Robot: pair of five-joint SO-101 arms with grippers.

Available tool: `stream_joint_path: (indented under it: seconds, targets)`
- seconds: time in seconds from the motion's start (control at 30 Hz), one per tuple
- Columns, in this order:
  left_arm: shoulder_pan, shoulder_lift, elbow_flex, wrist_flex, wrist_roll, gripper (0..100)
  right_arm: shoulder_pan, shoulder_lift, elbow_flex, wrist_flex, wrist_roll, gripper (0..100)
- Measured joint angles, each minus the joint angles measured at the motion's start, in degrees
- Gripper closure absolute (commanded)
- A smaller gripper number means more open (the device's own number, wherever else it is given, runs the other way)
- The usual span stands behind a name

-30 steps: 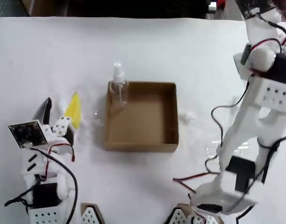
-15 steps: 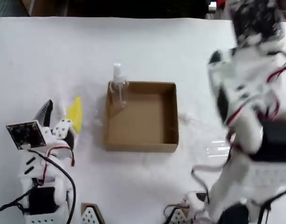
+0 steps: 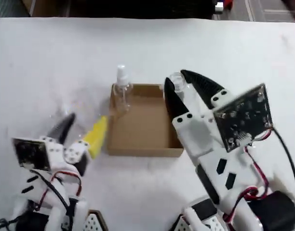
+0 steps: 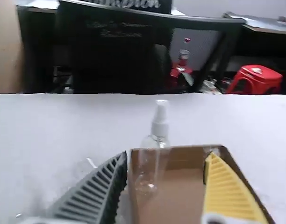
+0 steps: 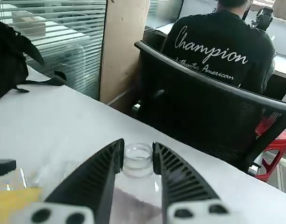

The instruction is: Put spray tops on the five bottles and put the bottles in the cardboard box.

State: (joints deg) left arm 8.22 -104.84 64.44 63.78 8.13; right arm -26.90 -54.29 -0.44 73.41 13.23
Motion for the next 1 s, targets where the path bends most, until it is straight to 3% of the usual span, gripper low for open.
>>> stream_joint_path:
  seconds: [0.17, 0.27, 0.6, 0.8, 1.0]
  targets:
    - [14.3, 0.0, 3.0, 0.0, 0.0, 75, -0.5, -6.8, 16.6, -9.5, -1.0, 98.2]
    - [18.3, 0.0, 3.4, 0.0, 0.0, 75, -0.4, -10.5, 24.7, -14.0, -1.0, 98.2]
    - [24.3, 0.0, 3.5, -0.4, 3.6, 75, -0.6, -13.4, 33.1, -19.8, -5.2, 98.2]
    - [24.9, 0.1, 11.5, -8.2, 4.2, 75, -6.9, -13.5, 33.1, -19.9, -6.2, 98.2]
    - [25.0, 0.8, 15.6, -13.5, 4.2, 75, -7.8, -12.1, 33.1, -19.6, -5.8, 98.2]
